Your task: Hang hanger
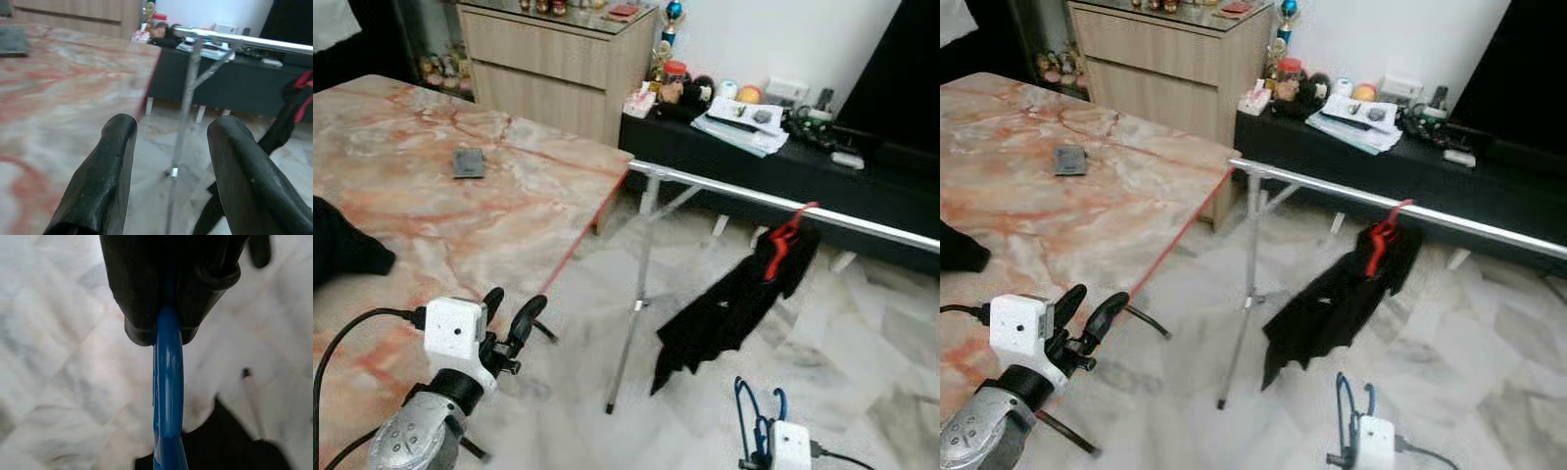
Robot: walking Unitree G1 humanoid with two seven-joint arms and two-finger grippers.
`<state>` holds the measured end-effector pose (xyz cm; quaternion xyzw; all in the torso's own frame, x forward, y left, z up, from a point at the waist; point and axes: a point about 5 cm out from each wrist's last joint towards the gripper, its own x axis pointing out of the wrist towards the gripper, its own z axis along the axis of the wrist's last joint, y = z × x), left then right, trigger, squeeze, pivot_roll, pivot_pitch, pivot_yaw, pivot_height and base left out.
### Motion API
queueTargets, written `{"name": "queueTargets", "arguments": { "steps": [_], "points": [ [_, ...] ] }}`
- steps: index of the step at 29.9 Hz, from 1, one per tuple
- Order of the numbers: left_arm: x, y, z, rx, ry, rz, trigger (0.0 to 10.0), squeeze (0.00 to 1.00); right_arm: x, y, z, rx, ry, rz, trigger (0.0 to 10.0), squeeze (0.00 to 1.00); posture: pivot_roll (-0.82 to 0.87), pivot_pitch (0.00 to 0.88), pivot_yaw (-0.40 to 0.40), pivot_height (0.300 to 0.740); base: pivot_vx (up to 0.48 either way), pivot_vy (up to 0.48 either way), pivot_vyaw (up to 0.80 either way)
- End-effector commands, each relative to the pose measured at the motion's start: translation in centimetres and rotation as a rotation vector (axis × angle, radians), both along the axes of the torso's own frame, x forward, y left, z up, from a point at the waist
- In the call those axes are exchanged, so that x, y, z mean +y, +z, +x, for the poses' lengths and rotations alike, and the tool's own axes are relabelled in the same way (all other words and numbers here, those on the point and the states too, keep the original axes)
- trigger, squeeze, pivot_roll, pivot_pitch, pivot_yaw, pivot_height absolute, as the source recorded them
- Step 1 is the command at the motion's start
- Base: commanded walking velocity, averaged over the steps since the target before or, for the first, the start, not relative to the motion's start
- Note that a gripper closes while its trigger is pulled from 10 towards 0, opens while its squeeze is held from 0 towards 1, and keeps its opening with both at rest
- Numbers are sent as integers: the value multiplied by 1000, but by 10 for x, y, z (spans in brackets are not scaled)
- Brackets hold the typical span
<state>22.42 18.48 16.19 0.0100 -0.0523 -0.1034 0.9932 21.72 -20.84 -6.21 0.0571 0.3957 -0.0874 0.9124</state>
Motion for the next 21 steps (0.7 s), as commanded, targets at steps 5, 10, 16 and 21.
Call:
{"name": "queueTargets", "arguments": {
  "steps": [5, 10, 16, 21],
  "points": [
    [3, -15, 2, 52, -2, 5, 10000, 0, 3, -1, -1, -1, -9, 8, 10000, 0, 205, 85, -112, 740, 0, -480, 0],
    [13, -44, 10, 159, 52, -6, 10000, 0, 4, -1, -1, -3, -18, 12, 10000, 0, 201, 74, -106, 740, 0, -164, 0],
    [42, -108, 17, 395, 166, -89, 10000, 0, 5, -1, -1, -14, -41, 20, 10000, 0, 179, 52, -97, 740, 0, 0, 0],
    [60, -167, -2, 621, 258, -86, 10000, 0, 6, -1, -1, -36, -59, 34, 10000, 0, 168, 28, -94, 740, 0, 0, 0]
  ]
}}
